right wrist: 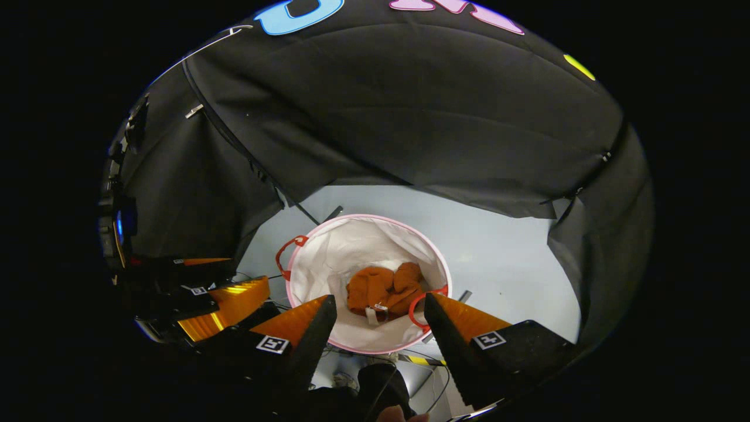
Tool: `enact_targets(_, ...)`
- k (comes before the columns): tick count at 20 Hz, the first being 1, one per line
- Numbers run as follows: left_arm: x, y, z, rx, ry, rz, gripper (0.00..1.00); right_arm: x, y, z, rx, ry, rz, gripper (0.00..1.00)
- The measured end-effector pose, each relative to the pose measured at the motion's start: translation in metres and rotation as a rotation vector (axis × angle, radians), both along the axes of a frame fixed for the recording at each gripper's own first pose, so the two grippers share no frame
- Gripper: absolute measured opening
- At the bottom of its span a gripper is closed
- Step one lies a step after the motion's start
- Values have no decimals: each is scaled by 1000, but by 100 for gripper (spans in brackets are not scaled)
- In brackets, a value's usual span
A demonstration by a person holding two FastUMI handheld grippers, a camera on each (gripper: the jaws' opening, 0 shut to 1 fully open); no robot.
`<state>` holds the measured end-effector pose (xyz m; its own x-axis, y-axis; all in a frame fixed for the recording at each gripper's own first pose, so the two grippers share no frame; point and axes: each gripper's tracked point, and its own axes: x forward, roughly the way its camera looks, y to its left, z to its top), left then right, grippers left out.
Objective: Grasp the clothes on the hanger with both hands and then place them into the laundry hamper below.
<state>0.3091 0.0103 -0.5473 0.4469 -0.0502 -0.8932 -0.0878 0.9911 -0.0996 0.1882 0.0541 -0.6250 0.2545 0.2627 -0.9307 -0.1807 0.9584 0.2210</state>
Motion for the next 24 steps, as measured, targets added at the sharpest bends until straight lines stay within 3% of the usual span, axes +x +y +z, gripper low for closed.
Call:
enact_targets(3, -5, -3, 29, -7, -60, -5, 94, 1, -1, 21, -7, -58, -46, 99)
enact_targets(4, -8, -2, 39, -7, -81, -9, 94, 2, -1, 31, -12, -82, -55, 93)
enact_targets(5, -12, -3, 43, -6, -102, -12, 94, -1, -3, 41, -15, -105, -61, 99)
enact_targets(9, -25, 0, 90, 20, -208, -24, 94, -3, -1, 95, -26, -226, -79, 99)
enact_targets(18, -61, 4, 246, 56, -525, -47, 94, -13, 1, 280, -29, -579, -146, 99)
enact_targets(24, -111, 9, 360, 72, -747, -28, 94, -46, 0, 407, -46, -834, -185, 99)
